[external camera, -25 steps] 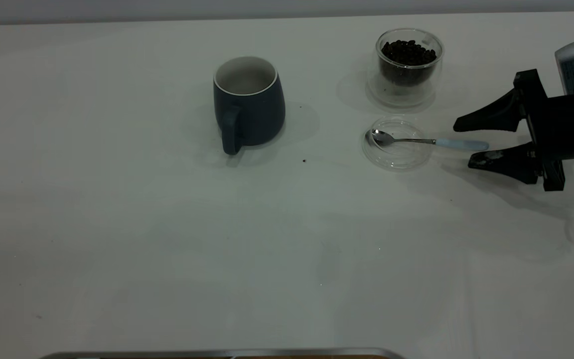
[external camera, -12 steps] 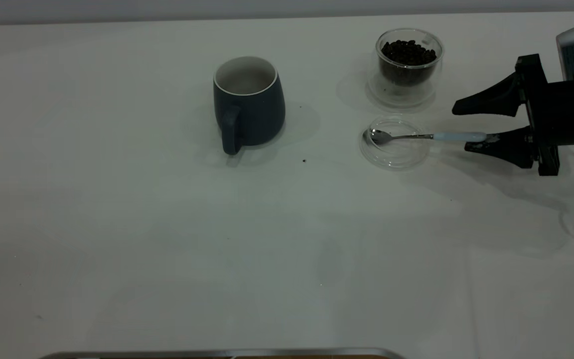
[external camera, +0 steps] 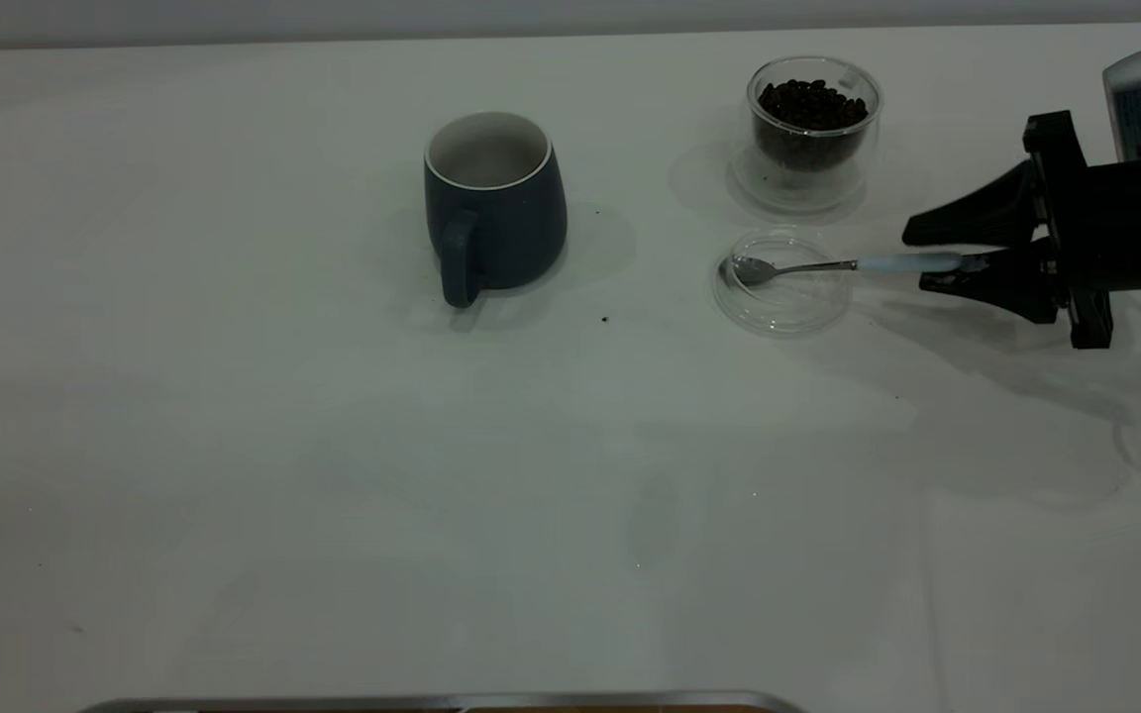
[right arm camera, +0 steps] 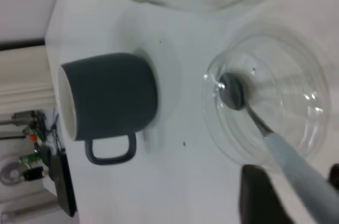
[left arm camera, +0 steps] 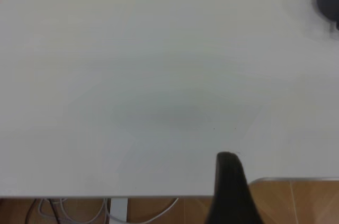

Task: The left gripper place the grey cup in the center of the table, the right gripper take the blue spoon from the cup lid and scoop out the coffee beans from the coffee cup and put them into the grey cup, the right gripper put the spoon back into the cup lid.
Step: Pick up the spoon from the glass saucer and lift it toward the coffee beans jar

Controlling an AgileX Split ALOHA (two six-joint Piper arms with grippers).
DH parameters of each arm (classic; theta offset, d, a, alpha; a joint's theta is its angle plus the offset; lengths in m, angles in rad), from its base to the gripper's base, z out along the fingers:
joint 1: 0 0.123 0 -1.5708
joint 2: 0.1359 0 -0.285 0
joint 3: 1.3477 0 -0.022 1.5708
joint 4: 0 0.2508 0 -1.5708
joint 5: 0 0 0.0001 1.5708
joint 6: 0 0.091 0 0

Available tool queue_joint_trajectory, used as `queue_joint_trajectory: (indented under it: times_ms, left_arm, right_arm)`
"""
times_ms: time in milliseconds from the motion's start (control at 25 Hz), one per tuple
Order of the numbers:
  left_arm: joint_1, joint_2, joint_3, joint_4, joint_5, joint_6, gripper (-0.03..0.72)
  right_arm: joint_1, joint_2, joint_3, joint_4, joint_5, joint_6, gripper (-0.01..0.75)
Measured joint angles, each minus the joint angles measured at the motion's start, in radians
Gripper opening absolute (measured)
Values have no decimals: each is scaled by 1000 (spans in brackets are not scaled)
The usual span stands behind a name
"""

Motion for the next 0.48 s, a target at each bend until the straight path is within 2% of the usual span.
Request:
queue_joint_trajectory:
  times_ms: [200, 280, 480]
  left_arm:
    - [0, 0, 0, 0, 0, 2, 567]
    - [0, 0, 0, 0, 0, 2, 567]
    - [0, 0, 0, 0, 0, 2, 567]
  right_arm:
    - [0, 0, 0, -35, -7, -7, 135]
    - [0, 0, 0, -50, -4, -8, 112]
    - [-18, -15, 0, -124, 0, -3, 112]
